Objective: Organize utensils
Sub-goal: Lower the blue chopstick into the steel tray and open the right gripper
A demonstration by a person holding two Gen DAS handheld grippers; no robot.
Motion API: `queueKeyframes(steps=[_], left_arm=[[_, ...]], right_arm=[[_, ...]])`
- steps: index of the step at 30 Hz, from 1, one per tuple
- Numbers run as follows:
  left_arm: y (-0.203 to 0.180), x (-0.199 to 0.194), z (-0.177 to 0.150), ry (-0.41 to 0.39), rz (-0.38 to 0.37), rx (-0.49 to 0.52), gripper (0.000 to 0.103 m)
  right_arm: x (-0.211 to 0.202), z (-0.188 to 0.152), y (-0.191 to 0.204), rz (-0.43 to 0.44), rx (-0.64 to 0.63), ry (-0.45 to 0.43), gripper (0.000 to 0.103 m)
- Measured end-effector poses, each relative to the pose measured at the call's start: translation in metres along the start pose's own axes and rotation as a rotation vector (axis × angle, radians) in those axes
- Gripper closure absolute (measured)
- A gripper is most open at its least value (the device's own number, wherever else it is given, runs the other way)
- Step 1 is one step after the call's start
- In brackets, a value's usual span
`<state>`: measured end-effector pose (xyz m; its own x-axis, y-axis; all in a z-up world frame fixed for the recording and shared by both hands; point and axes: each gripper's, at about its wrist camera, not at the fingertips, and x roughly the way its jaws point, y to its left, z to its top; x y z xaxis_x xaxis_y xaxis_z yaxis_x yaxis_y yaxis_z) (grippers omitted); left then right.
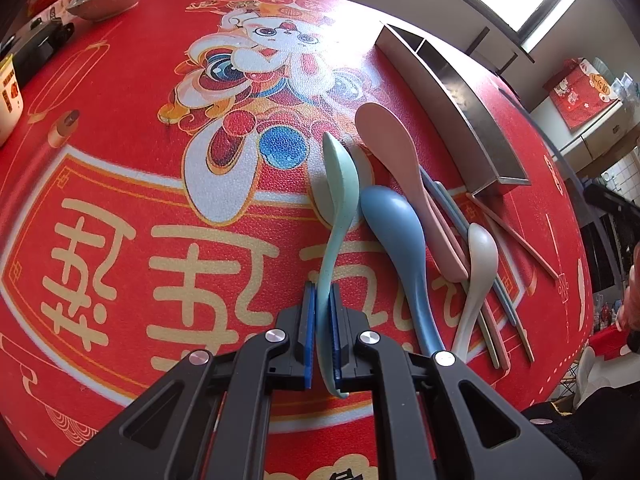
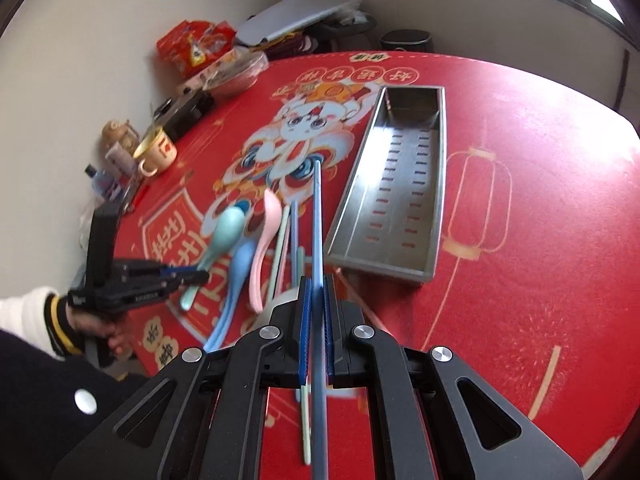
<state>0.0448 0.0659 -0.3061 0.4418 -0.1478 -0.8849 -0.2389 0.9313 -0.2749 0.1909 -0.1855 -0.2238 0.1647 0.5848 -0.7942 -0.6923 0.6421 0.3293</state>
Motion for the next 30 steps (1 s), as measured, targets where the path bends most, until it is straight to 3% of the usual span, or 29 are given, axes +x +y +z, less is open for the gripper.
queueKeyframes(steps=[7,12,21,30], left_arm=[[-0.002,0.000,-0.001,-0.006,0.009,0.000,0.094],[-0.003,0.000,-0.001,-0.005,0.021,0.008,0.094],[-0.004,0.002,0.001,-0.007,0.023,0.009,0.094],[-0.004,0.002,0.000,-0.007,0.024,0.011,0.094]], right_arm=[[0.035,0.072,-0.031,-0.100,0.098,-0.034,0.097],[0.079,0.106,-0.049,-0.179,0.207,-0.006,0.097],[0.129,0.114,-0.059,-0.262,0.286,0.078,0.097],[0.136,0.109,-0.072,-0.341,0.314,0.120,0.097]])
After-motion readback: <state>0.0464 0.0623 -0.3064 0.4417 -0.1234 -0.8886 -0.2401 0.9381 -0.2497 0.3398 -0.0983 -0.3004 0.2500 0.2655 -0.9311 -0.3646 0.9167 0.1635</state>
